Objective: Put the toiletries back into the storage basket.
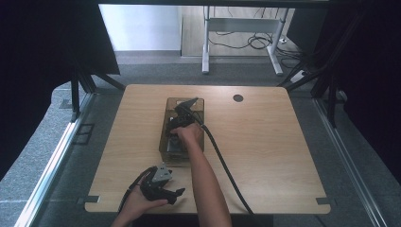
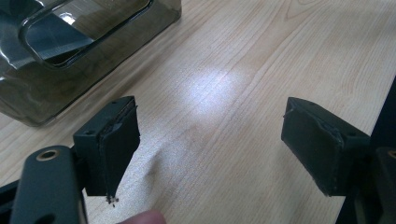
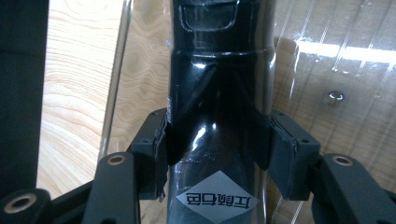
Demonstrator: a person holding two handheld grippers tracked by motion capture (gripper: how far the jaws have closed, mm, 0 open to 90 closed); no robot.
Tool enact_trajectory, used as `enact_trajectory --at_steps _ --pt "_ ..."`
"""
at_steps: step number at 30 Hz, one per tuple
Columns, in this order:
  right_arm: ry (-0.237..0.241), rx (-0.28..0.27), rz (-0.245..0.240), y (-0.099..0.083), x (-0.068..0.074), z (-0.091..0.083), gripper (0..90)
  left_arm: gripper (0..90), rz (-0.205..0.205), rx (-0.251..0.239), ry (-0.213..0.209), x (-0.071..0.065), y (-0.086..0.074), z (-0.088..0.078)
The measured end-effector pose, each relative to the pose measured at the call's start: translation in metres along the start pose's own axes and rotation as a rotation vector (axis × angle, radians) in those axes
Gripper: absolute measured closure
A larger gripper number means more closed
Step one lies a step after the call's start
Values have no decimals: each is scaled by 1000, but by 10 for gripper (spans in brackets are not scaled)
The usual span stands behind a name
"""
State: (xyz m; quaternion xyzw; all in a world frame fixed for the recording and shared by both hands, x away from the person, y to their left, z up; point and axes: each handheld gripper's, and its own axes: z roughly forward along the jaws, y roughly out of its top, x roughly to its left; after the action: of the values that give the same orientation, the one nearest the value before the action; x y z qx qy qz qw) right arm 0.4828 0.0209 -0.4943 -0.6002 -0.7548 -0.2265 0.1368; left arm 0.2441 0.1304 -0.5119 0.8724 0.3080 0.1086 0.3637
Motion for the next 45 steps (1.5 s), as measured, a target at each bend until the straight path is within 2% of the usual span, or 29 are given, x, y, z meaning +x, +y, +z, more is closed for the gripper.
enact_trajectory --at_steps 6,10,12,14,20,25,31,38,40,45 --pt "-14 4 8 -2 -1 5 445 195 0 2 0 0 0 1" --pt "-43 13 8 -3 -1 8 419 195 2 3 -1 0 0 1" --pt "-32 7 7 -4 0 6 406 195 2 3 -2 0 0 1" --pt "-49 4 -7 -4 2 2 405 195 3 4 -2 -1 0 2" --pt "-54 -26 -39 -3 5 -16 397 195 8 10 -4 -2 0 2" --pt "-52 -53 -109 -4 5 -32 404 195 2 9 -4 -2 0 3" --pt "-17 -77 -205 -9 5 -52 404 195 2 13 3 -1 -1 4" --pt "-34 -121 -381 -24 0 -74 429 195 -3 8 15 1 -2 3" --pt "-35 -141 -416 -29 -2 -81 431 195 -2 1 21 1 -2 1" --pt "-20 -203 -512 -50 -17 -103 440 196 -9 -18 36 4 -3 -3"
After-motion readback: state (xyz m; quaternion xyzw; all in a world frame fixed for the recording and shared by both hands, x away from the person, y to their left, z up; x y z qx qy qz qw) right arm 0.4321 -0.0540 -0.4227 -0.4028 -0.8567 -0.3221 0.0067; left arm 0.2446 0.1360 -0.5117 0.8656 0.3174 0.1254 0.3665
